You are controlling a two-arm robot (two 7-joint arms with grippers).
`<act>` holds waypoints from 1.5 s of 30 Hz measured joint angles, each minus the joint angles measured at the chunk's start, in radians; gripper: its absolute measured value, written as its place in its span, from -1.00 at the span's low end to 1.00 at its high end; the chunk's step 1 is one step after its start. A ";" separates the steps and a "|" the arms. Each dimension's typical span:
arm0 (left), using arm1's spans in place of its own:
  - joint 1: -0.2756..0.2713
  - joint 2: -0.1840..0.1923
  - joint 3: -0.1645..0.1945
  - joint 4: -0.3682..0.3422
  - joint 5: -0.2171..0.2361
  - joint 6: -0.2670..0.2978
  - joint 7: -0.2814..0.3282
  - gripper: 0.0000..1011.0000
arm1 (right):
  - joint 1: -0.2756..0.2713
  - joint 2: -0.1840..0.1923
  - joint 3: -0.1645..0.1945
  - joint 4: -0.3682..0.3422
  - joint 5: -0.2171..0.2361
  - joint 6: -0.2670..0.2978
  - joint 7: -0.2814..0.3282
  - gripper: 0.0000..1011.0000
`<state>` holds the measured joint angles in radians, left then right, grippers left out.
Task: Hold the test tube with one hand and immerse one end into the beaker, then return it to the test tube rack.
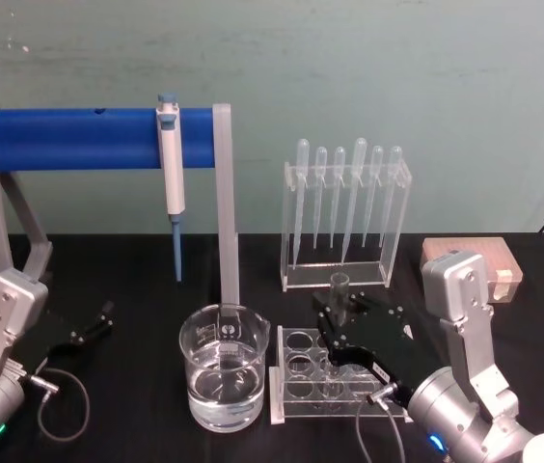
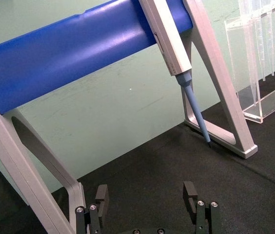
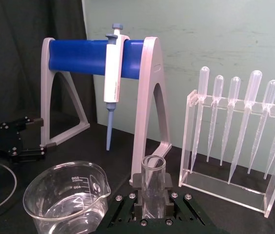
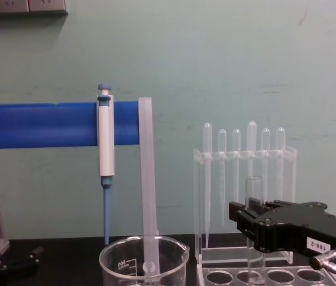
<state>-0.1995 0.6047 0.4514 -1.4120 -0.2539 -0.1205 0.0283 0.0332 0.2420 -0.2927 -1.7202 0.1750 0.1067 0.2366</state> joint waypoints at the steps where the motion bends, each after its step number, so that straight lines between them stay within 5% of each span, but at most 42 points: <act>1: 0.000 0.000 0.000 0.000 0.000 0.000 0.000 0.98 | 0.000 0.000 0.000 0.001 -0.001 -0.001 0.000 -0.56; 9: 0.000 0.000 0.000 0.000 0.000 0.000 0.000 0.98 | -0.003 0.001 0.001 0.006 -0.004 -0.003 0.001 -0.44; 19: 0.000 0.000 0.000 0.000 0.000 0.000 0.000 0.98 | -0.011 0.000 0.004 -0.007 -0.008 0.003 0.000 0.19; 29: 0.000 0.000 0.000 0.000 0.000 0.000 0.000 0.98 | -0.053 0.014 0.023 -0.092 0.009 0.007 0.001 0.80; 32: 0.000 0.000 0.000 0.000 0.000 0.000 0.000 0.98 | -0.078 0.026 0.045 -0.128 0.026 0.001 0.001 0.98; 45: 0.000 0.000 0.000 0.000 0.000 0.000 0.000 0.98 | -0.148 0.048 0.192 -0.138 0.076 -0.045 -0.052 0.98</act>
<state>-0.1995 0.6047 0.4514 -1.4120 -0.2539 -0.1205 0.0283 -0.1152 0.2901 -0.1004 -1.8582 0.2506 0.0613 0.1844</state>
